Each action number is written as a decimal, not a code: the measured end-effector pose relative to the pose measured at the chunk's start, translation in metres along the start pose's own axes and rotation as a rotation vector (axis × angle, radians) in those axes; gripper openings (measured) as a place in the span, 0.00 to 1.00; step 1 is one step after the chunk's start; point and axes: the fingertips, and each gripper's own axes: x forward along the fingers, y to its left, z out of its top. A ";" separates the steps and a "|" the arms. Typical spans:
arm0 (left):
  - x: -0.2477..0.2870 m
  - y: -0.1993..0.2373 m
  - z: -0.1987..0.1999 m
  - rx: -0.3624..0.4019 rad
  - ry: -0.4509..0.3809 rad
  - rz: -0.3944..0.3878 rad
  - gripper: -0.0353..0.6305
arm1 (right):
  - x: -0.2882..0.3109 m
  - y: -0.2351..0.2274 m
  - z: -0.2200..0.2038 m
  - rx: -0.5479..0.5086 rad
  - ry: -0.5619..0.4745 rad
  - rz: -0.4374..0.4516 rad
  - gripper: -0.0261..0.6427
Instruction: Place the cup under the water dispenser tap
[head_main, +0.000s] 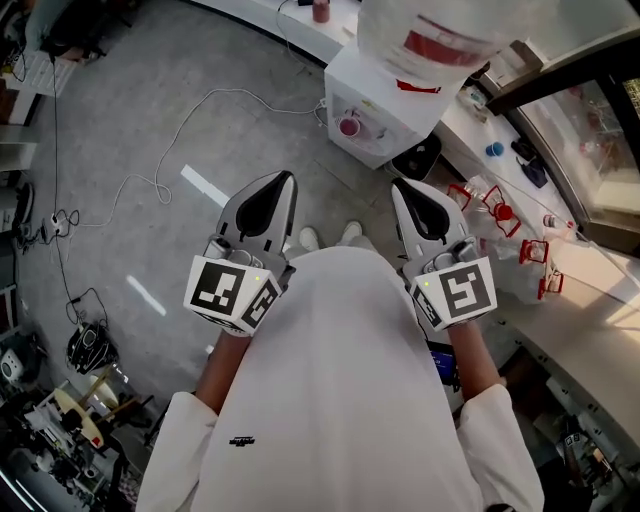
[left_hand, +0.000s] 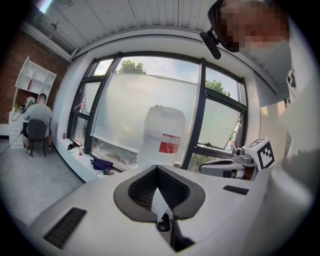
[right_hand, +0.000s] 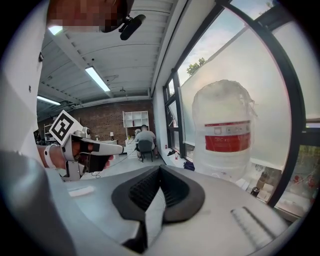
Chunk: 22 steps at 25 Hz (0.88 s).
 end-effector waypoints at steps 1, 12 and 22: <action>0.000 0.001 0.001 -0.005 -0.002 0.001 0.05 | 0.000 0.000 -0.002 0.012 0.000 -0.009 0.06; -0.010 0.004 -0.001 -0.016 -0.001 -0.011 0.05 | 0.000 0.014 -0.003 0.023 0.005 -0.016 0.06; -0.020 0.002 -0.007 -0.014 0.008 -0.019 0.05 | -0.005 0.022 -0.006 0.020 -0.002 -0.044 0.06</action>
